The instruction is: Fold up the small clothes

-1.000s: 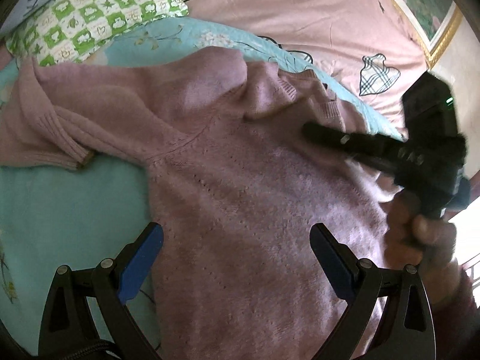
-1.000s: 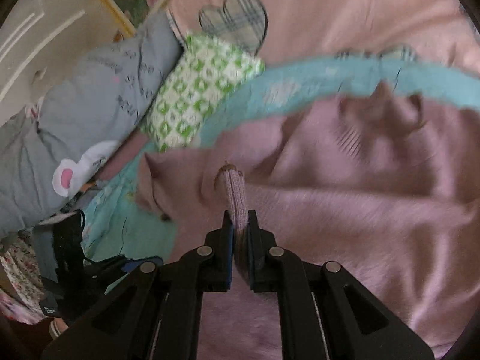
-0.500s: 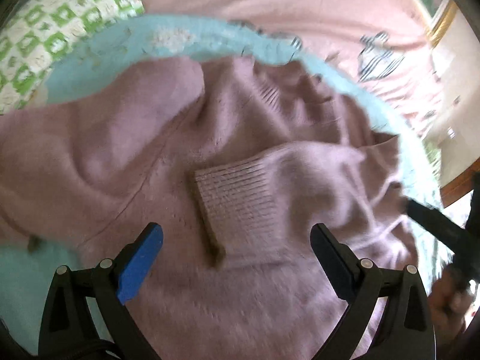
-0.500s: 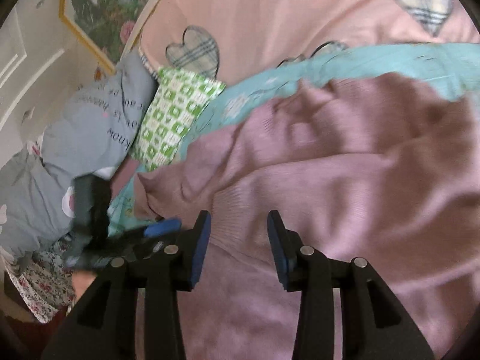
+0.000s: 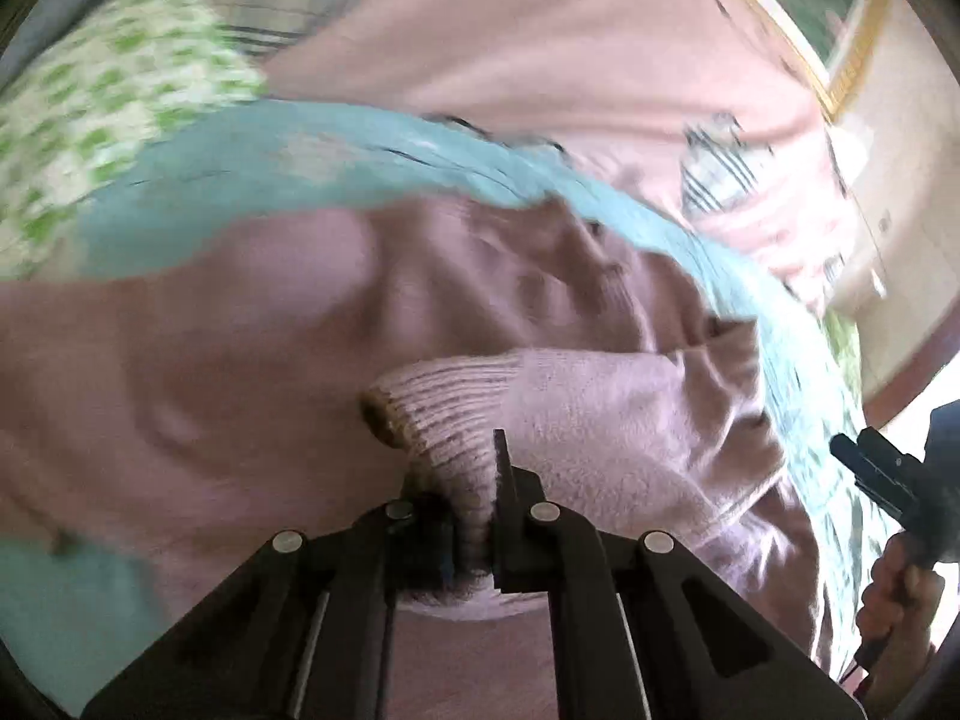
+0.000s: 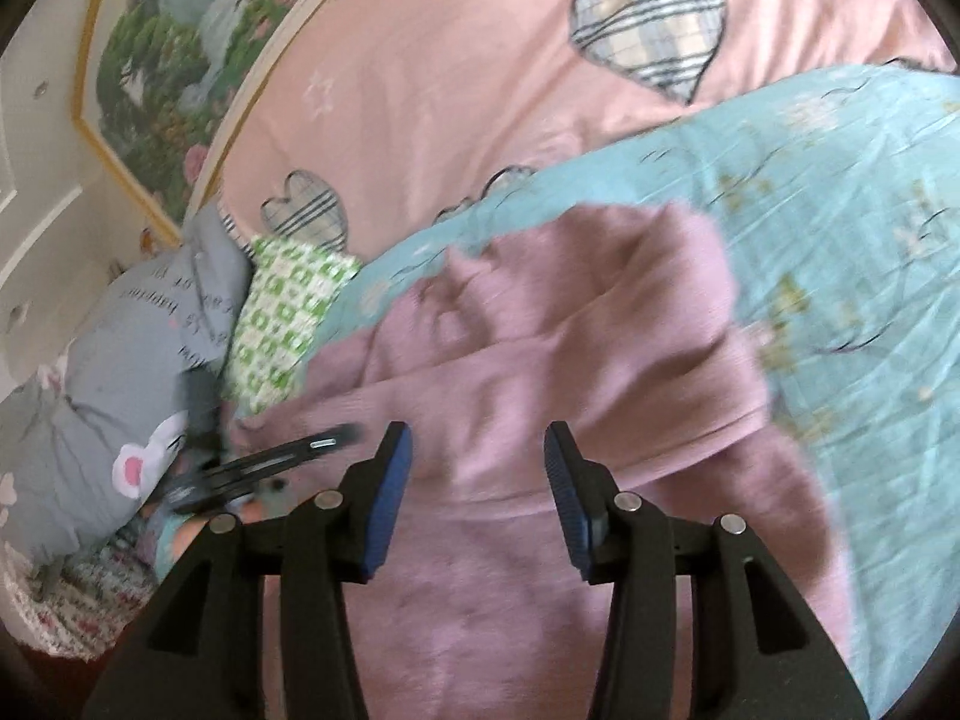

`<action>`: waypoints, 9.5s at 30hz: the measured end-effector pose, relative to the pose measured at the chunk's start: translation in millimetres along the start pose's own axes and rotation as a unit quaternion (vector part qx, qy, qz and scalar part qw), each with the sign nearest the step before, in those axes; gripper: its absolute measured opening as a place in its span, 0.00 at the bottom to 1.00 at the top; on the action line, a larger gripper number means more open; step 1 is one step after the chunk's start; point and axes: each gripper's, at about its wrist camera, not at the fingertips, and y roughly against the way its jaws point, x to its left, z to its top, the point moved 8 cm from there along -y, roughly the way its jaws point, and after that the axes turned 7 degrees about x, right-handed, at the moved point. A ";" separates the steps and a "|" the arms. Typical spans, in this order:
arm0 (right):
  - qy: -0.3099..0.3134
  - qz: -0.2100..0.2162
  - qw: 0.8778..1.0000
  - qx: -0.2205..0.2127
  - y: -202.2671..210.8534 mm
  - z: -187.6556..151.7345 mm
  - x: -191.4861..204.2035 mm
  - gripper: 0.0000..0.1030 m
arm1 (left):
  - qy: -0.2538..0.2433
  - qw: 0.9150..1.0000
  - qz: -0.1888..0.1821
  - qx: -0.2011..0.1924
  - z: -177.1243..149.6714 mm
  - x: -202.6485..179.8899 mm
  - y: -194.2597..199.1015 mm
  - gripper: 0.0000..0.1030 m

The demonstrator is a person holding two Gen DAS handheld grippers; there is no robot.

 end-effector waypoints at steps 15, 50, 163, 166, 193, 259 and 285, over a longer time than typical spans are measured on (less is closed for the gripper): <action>-0.058 -0.130 0.989 0.047 -88.0 76.4 -115.3 0.63 | 0.033 0.999 0.017 0.005 -28.6 42.1 2.6 0.06; -0.035 -0.153 0.987 -0.014 -30.2 49.0 -93.1 0.51 | 0.041 0.997 0.073 0.004 -63.4 65.2 44.6 0.63; -0.042 -0.064 0.982 0.174 -88.6 1.1 -91.2 0.13 | 0.098 0.973 0.210 0.009 -64.9 106.1 27.3 0.62; -0.040 -0.100 0.980 0.166 -77.2 6.2 -90.6 0.18 | 0.096 0.974 0.207 0.003 -66.3 106.7 27.3 0.62; 0.111 0.006 0.959 0.261 -269.5 46.2 170.9 0.59 | 0.112 0.979 0.168 -0.040 -65.8 112.3 28.5 0.70; 0.031 -0.062 0.991 0.115 -89.5 54.1 5.1 0.54 | 0.157 0.987 -0.015 -0.031 -59.3 116.3 65.1 0.76; -0.003 -0.048 0.997 0.052 -8.9 33.1 -64.8 0.03 | 0.077 0.977 0.196 0.043 -14.6 110.8 -6.0 0.77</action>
